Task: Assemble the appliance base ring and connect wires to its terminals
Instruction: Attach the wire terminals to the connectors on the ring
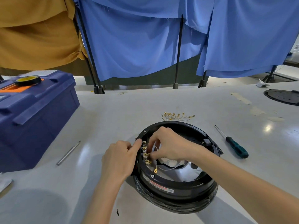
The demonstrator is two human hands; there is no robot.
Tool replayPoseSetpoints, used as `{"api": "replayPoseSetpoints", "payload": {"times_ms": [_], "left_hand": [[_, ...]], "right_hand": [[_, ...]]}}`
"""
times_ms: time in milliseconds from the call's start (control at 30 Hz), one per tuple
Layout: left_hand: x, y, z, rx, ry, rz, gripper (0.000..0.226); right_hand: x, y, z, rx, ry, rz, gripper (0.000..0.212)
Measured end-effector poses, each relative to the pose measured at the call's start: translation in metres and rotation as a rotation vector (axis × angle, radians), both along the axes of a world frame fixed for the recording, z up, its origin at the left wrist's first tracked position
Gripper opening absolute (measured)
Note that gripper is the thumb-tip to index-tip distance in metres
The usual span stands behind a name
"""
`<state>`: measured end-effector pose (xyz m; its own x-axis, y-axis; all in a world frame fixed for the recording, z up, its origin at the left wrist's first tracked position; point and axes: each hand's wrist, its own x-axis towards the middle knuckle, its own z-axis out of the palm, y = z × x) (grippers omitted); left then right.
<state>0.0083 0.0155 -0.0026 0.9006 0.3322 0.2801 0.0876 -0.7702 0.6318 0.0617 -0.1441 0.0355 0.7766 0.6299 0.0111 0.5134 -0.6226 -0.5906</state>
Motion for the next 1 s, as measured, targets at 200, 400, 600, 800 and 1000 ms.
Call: {"api": "replayPoseSetpoints", "payload": {"times_ms": [200, 400, 600, 800, 1000], "left_hand": [[-0.002, -0.001, -0.005, 0.0, -0.028, 0.015, 0.062], [-0.002, -0.005, -0.011, -0.008, -0.08, 0.042, 0.059], [-0.004, -0.005, -0.015, -0.089, -0.09, 0.047, 0.059], [-0.005, -0.008, -0.016, -0.16, -0.114, 0.056, 0.059], [-0.005, -0.008, -0.016, -0.172, -0.125, 0.053, 0.06]], "right_hand": [[0.002, 0.001, 0.001, -0.04, -0.034, 0.027, 0.013], [0.003, 0.0, 0.001, -0.019, -0.056, 0.048, 0.007], [0.008, 0.004, 0.006, -0.122, -0.084, 0.087, 0.012], [0.011, 0.001, 0.003, -0.075, -0.055, 0.097, 0.007], [0.016, 0.001, 0.001, -0.032, -0.021, 0.125, 0.006]]}}
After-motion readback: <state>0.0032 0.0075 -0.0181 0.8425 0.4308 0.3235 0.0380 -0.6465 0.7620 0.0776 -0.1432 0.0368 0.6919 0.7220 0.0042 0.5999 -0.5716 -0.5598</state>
